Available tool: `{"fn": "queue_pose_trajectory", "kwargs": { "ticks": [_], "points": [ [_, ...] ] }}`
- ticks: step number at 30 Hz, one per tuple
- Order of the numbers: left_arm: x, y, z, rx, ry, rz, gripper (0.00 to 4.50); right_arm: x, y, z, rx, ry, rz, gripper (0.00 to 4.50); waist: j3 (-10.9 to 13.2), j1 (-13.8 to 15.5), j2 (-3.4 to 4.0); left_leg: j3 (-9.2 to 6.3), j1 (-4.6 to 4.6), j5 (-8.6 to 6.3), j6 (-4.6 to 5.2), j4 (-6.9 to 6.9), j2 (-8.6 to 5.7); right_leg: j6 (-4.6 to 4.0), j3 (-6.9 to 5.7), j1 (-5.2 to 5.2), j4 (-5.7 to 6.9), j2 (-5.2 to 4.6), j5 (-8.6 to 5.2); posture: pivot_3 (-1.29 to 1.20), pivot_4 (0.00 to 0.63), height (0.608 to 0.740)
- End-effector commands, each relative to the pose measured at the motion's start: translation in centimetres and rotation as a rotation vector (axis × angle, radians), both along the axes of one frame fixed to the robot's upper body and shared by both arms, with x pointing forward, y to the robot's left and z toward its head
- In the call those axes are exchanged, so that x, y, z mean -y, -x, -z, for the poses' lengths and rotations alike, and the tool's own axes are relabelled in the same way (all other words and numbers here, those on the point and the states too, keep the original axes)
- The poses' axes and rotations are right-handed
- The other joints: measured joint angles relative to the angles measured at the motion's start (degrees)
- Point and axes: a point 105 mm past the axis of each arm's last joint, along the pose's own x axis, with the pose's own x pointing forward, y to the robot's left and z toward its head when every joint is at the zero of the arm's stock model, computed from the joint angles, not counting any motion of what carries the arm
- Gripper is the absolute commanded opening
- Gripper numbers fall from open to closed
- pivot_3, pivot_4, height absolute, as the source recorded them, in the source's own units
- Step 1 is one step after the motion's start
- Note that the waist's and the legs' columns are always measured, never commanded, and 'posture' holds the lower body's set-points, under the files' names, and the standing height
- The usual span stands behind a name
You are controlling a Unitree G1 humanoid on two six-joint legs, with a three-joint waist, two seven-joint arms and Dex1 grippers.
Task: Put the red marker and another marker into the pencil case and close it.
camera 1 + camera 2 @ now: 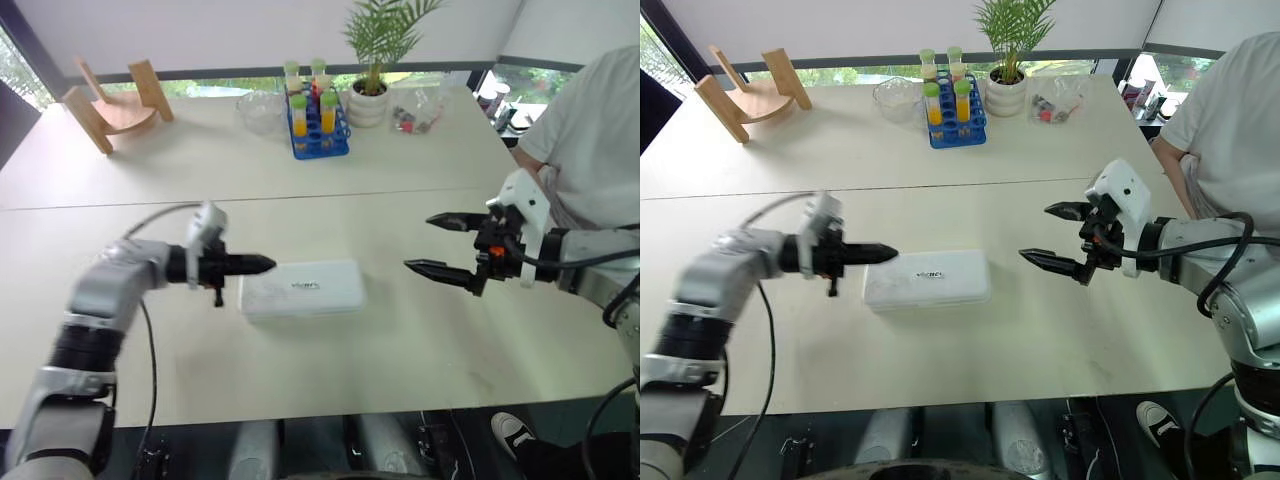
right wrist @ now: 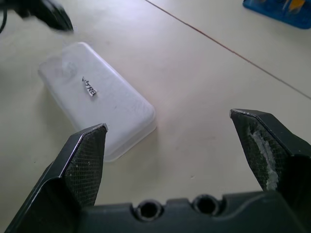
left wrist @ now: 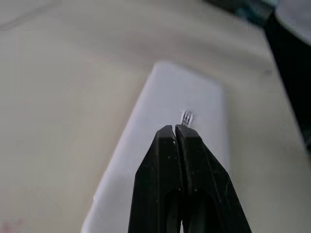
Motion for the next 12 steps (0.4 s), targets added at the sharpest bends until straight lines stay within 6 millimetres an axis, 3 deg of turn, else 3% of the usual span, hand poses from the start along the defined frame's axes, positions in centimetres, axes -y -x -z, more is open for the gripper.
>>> {"fn": "queue_pose_trajectory", "kwargs": {
  "ticks": [1, 6, 12],
  "points": [
    [-1.0, 2.5, -1.9, 0.031, -0.002, -0.006, 0.03, 0.2, 0.4, -0.3, 0.025, 0.024, -0.018, 4.50, 0.0, -0.1, 0.12, 0.05, 0.01, 0.00, 0.00, -0.01, -0.03, 0.00, 0.03, 0.01, -0.03, -0.04, -0.06, 0.00, 0.150, 0.740],
    [-3.5, 5.4, -2.3, 0.040, -0.069, -0.122, 0.03, 0.7, 0.9, 0.6, -0.021, 0.046, -0.044, 4.50, 0.1, -0.4, -0.02, 0.07, 0.03, -0.10, 0.16, -0.04, -0.06, 0.02, 0.07, 0.02, -0.08, -0.11, -0.12, 0.00, 0.150, 0.740],
    [-4.4, 8.4, -2.4, 0.025, -0.100, -0.191, 0.03, 1.1, 1.3, 0.9, -0.062, 0.056, -0.087, 4.50, 0.1, -0.2, -0.04, 0.09, 0.13, -0.06, 0.09, 0.04, -0.06, -0.01, 0.08, 0.14, -0.08, -0.12, -0.13, 0.00, 0.150, 0.740]
  ]
}}
